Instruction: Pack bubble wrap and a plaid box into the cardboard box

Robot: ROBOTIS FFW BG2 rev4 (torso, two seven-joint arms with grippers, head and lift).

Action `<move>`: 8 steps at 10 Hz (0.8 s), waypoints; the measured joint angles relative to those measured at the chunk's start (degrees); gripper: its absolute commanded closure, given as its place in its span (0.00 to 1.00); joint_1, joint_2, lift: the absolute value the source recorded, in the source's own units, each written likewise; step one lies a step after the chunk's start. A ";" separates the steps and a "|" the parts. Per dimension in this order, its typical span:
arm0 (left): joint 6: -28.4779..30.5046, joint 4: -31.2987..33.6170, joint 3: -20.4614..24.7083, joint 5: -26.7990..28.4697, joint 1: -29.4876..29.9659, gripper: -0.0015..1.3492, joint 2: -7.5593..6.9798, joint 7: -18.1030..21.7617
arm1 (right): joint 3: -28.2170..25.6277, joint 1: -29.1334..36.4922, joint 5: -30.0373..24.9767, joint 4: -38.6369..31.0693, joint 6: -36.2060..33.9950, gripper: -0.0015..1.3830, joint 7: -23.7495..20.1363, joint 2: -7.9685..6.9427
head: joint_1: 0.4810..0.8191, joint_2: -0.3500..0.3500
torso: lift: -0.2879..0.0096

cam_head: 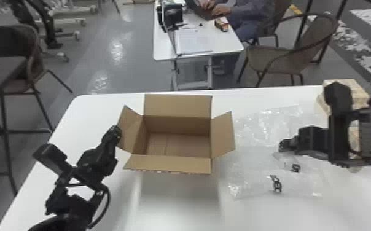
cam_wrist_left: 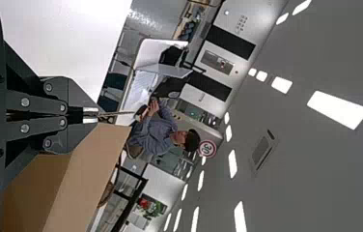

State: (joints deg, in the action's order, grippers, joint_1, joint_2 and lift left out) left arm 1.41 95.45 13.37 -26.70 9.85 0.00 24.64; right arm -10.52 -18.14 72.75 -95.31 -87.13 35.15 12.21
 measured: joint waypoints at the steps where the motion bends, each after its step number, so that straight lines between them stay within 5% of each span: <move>1: -0.05 0.00 0.11 0.05 0.00 0.89 0.00 -0.16 | -2.78 2.05 3.28 -4.04 -1.46 0.73 0.00 0.00 | 0.63 0.64 | 0.60; 5: -0.25 0.03 0.21 0.30 -0.01 0.89 0.00 -0.88 | -8.00 4.95 18.16 -13.10 -2.60 0.73 0.00 -0.18 | 0.63 0.69 | 0.60; 8: -3.13 -0.26 -1.49 0.37 0.71 0.89 0.00 -5.72 | -9.45 4.78 22.23 -15.61 -2.61 0.73 0.00 -2.34 | 0.63 0.72 | 0.60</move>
State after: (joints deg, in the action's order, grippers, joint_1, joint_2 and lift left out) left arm -1.72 95.19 11.88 -26.33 10.56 0.00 18.92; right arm -19.97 -13.36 94.99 -110.92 -89.74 35.16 9.87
